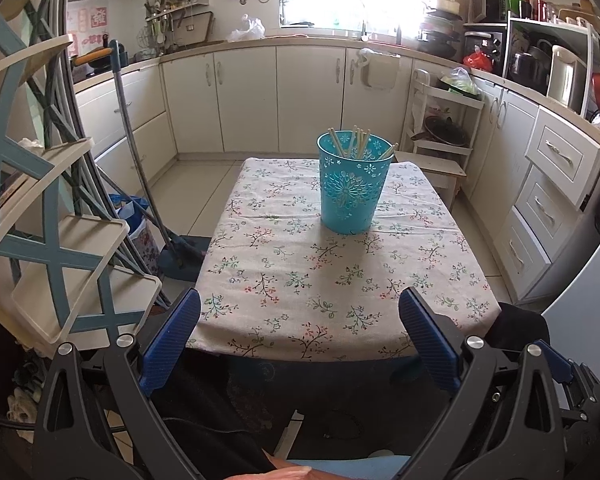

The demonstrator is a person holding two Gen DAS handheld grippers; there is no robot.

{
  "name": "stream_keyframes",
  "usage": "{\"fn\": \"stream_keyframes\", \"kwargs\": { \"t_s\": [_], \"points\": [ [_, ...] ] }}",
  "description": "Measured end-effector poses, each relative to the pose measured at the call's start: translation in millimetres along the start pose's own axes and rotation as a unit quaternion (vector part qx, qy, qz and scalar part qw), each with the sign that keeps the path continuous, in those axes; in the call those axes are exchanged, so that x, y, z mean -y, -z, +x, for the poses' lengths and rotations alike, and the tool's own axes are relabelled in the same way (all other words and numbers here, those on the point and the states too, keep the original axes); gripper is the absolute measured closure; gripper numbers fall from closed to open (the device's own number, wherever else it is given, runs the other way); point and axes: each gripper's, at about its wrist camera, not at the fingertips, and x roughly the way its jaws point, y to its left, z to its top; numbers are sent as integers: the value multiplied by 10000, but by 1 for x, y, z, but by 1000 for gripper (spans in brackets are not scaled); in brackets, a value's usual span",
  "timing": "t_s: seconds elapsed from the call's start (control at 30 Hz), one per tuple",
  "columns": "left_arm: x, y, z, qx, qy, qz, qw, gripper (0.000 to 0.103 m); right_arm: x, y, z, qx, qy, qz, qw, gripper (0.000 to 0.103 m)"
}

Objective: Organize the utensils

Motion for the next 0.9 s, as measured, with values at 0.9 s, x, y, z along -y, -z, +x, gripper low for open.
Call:
{"fn": "stream_keyframes", "kwargs": {
  "t_s": [0.9],
  "points": [
    [-2, 9, -14, 173, -219, 74, 9996, 8, -5, 5, -11, 66, -43, -77, 9999, 7]
  ]
}}
